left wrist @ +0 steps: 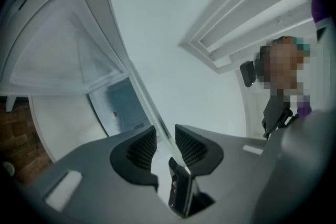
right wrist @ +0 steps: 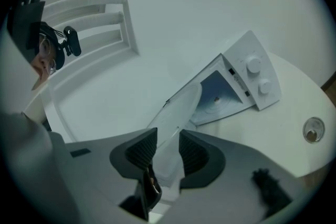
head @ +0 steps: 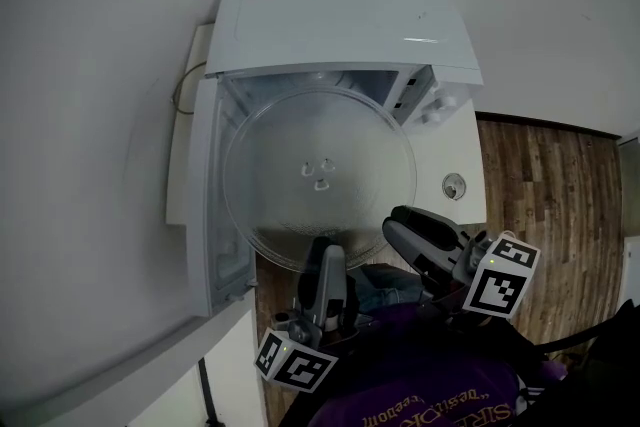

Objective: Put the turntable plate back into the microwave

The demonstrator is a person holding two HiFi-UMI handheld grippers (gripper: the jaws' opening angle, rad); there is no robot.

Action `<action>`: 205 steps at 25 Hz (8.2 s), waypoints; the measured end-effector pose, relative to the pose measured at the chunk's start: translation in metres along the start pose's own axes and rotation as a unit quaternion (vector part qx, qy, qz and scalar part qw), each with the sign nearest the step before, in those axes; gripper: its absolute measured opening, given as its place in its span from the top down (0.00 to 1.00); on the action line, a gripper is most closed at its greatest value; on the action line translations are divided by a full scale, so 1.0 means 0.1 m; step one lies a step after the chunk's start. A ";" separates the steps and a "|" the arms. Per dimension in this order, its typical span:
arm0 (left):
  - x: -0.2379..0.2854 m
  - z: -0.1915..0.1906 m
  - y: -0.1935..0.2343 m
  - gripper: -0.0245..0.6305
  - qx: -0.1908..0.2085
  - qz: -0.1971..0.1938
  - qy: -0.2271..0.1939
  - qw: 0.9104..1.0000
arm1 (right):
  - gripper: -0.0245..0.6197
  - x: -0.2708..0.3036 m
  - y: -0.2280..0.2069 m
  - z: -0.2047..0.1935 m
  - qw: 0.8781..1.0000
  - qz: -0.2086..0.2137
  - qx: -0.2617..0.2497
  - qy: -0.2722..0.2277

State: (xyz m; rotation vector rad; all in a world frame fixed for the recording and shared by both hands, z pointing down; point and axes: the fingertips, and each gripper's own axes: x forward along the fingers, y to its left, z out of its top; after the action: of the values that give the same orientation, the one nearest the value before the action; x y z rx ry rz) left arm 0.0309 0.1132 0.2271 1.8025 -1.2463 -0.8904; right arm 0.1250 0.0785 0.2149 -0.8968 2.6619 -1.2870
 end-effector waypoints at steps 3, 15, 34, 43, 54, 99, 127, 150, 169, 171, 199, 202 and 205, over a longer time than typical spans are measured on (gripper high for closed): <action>-0.01 -0.05 0.06 0.78 -0.006 0.008 0.005 1.000 | 0.75 0.01 -0.06 -0.05 1.000 -0.003 0.006 0.008; 0.16 -0.30 0.52 0.78 -0.032 0.034 0.044 0.998 | 0.75 0.14 -0.53 -0.21 0.999 -0.031 0.006 0.027; 0.69 -0.25 1.25 0.83 -0.165 0.013 -0.019 0.986 | 0.73 0.71 -1.14 -0.15 0.998 -0.058 0.006 0.022; 0.92 -0.09 1.41 0.83 -0.229 -0.012 -0.062 0.971 | 0.73 0.97 -1.22 -0.03 0.999 -0.048 -0.006 0.009; 1.22 -0.02 1.48 0.82 -0.255 -0.035 -0.070 0.964 | 0.67 0.90 -1.30 0.03 0.995 -0.079 -0.050 0.020; 2.40 0.12 1.95 0.82 -0.265 -0.047 -0.085 0.959 | 0.95 1.25 -1.63 0.00 0.915 -0.175 -0.311 0.190; 2.46 0.07 1.99 0.81 -0.254 -0.025 -0.065 0.965 | 0.95 1.29 -1.67 -0.04 0.914 -0.174 -0.314 0.187; 2.46 0.02 2.03 0.84 -0.246 0.004 -0.036 0.969 | 0.94 1.62 -1.75 0.26 0.963 -0.138 -0.213 0.094; 2.45 -0.06 2.04 0.86 -0.241 0.009 -0.008 0.971 | 0.79 1.79 -1.94 0.39 0.995 -0.089 0.053 0.011; 2.46 -0.06 2.03 0.86 -0.240 0.008 -0.004 0.971 | 0.80 1.78 -1.96 0.40 0.994 -0.084 0.076 0.001; 2.52 -0.12 2.04 0.86 -0.214 0.004 0.042 0.976 | 0.88 1.77 -2.22 0.58 0.954 -0.068 0.274 -0.103; 2.49 -0.14 2.03 0.86 -0.208 0.005 0.053 0.977 | 0.89 1.75 -2.26 0.59 0.945 -0.073 0.294 -0.121; 2.45 -0.16 2.03 0.86 -0.208 0.008 0.063 0.976 | 0.89 1.73 -2.29 0.59 0.940 -0.083 0.303 -0.133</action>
State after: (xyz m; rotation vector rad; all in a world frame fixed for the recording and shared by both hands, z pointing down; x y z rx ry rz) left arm 0.0273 -0.1655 0.3815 1.4862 -0.9131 -0.9331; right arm 0.1079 -0.1643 0.3787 -1.0999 1.8408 -1.7285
